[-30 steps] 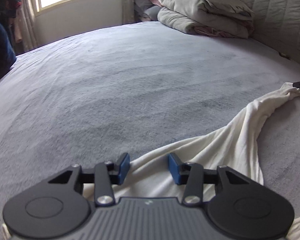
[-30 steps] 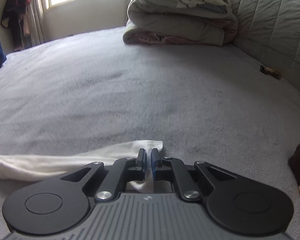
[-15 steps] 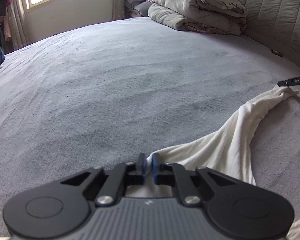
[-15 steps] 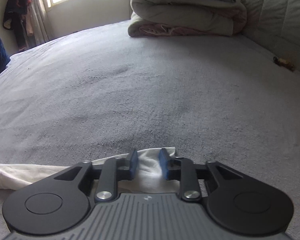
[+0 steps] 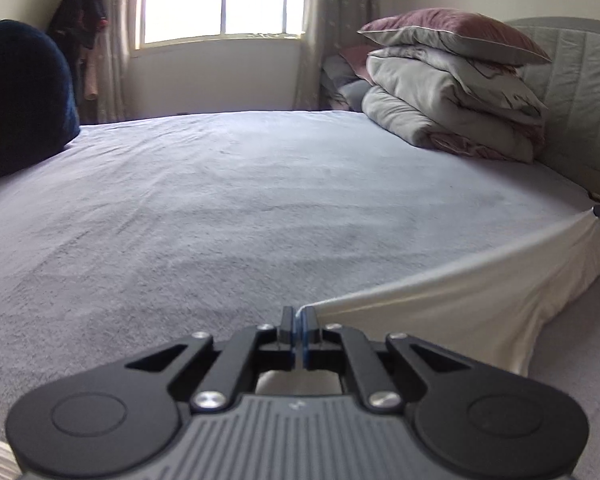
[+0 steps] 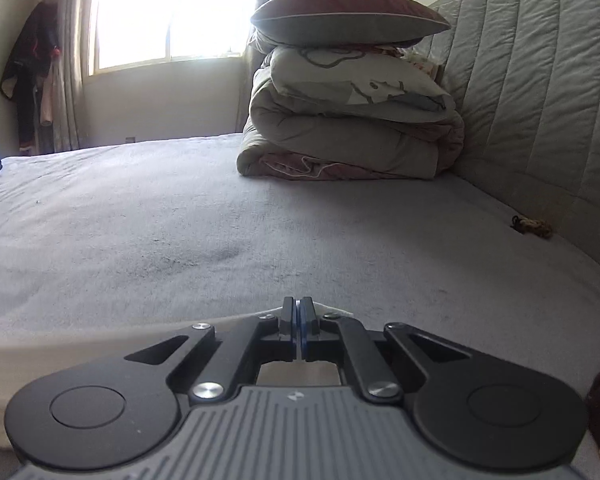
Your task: Fold clothes
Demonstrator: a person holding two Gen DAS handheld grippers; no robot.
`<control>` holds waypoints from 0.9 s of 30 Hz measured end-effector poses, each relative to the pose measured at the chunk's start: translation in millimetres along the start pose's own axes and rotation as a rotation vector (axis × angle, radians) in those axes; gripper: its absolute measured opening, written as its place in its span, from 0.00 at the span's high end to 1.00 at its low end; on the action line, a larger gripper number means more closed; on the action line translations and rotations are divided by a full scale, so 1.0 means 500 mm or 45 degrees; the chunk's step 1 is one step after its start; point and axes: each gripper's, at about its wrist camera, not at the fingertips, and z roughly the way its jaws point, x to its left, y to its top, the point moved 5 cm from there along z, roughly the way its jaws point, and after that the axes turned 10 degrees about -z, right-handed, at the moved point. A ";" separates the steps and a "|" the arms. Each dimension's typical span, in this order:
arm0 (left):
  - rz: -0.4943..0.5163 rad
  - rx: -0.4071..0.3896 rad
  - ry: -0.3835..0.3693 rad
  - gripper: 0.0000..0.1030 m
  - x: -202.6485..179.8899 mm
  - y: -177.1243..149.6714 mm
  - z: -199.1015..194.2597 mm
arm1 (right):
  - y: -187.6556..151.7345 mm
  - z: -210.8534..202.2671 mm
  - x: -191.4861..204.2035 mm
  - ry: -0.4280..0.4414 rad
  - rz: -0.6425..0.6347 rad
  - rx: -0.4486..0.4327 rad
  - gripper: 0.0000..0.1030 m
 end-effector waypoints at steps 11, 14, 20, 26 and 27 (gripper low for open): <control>0.061 0.073 0.116 0.96 0.004 -0.027 0.057 | 0.024 0.142 0.067 -0.029 -0.139 0.121 0.98; 0.112 0.062 0.156 0.93 -0.005 -0.032 0.057 | 0.024 0.174 0.071 -0.049 -0.140 0.157 1.00; 0.230 0.042 0.237 0.93 -0.030 -0.039 0.061 | -0.006 0.204 0.059 -0.108 -0.113 0.248 1.00; 0.202 0.031 0.265 0.58 -0.020 -0.027 0.051 | -0.003 0.168 0.004 -0.032 0.085 0.281 0.90; 0.184 0.031 0.259 0.44 -0.017 -0.023 0.044 | -0.006 0.158 -0.010 -0.008 0.135 0.298 0.85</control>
